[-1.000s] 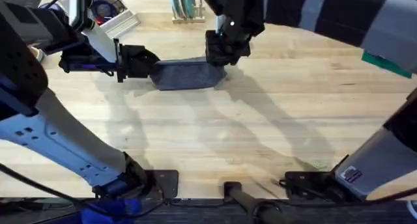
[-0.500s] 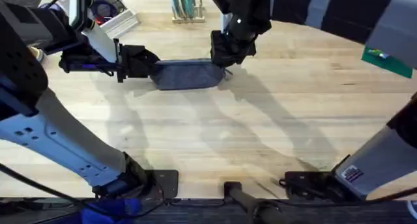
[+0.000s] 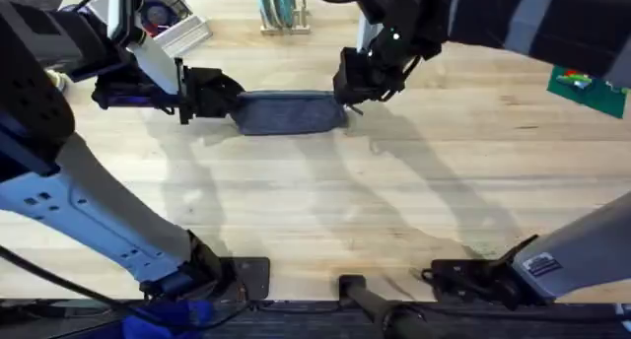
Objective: Unzip the bag, pick up the pens from the table one at a time and place them inside, then zip the bag closed.
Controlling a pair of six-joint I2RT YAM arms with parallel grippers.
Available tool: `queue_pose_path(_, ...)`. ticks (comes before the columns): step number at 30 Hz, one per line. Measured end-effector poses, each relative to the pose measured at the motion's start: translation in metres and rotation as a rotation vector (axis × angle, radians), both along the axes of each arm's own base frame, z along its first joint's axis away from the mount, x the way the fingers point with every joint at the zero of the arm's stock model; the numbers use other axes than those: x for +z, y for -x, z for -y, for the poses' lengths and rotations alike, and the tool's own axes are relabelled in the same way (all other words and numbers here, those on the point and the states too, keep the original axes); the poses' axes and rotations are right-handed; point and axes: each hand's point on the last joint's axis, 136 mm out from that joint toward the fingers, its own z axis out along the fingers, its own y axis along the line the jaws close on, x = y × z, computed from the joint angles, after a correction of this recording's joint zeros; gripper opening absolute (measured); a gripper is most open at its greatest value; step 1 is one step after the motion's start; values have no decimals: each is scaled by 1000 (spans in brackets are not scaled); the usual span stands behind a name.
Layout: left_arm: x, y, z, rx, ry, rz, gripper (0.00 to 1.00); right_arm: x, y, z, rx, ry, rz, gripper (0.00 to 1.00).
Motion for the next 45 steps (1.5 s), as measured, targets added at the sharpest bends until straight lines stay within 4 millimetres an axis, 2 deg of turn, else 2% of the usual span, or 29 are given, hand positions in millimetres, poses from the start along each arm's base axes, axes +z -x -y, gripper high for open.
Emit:
queue_pose_path(9,0,0,0,0,0,1,42,1,-2,3,12,-116,7,33)
queue_pose_path(20,0,0,0,0,1,-1,42,2,5,12,13,-218,12,33)
queue_pose_path(33,0,0,3,-7,3,-2,42,-27,13,34,-26,-252,-32,33)
queue_pose_path(43,0,0,3,-8,3,-2,42,-45,18,42,-30,-269,-12,33)
queue_pose_path(45,0,0,3,-8,1,0,42,-54,23,50,-46,-248,-29,33)
